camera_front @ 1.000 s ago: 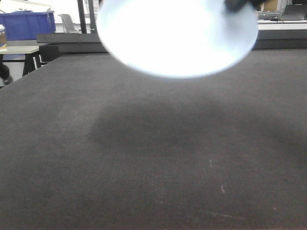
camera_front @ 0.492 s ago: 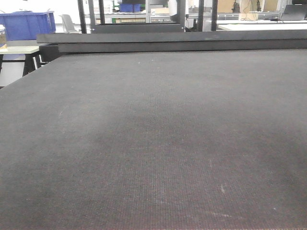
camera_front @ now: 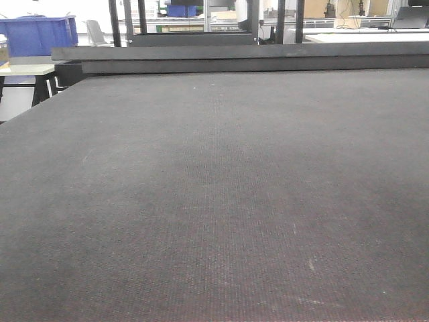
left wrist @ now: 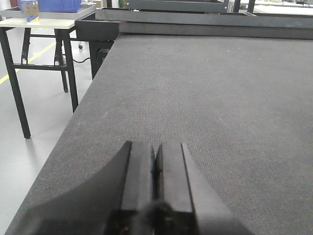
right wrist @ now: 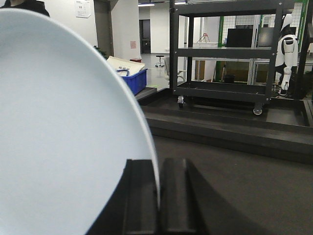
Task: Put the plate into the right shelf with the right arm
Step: 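Drive the base to the steel shelf holding the plate in the right gripper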
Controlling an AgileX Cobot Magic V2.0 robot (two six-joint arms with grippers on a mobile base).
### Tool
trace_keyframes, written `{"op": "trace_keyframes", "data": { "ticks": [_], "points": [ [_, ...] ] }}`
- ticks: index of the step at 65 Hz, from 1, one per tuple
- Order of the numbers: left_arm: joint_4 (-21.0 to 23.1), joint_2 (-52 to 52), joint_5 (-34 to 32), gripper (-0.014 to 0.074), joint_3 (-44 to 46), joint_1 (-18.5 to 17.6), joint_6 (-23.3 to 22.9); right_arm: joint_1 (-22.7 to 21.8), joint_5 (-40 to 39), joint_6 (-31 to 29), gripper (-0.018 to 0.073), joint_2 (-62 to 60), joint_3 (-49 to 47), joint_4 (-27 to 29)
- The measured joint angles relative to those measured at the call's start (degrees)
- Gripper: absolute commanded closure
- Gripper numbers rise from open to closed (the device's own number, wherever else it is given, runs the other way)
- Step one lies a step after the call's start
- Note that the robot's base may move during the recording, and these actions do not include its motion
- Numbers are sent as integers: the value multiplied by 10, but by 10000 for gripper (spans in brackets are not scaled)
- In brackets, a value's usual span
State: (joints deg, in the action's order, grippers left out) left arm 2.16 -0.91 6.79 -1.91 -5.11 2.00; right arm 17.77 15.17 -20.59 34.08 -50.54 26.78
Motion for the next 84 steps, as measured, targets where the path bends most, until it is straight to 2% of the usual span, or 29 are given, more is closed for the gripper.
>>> {"op": "trace_keyframes", "data": {
  "ticks": [84],
  "points": [
    [0,0,0,643,0,0,0,0,0,-1,503,0,0,0]
  ]
}}
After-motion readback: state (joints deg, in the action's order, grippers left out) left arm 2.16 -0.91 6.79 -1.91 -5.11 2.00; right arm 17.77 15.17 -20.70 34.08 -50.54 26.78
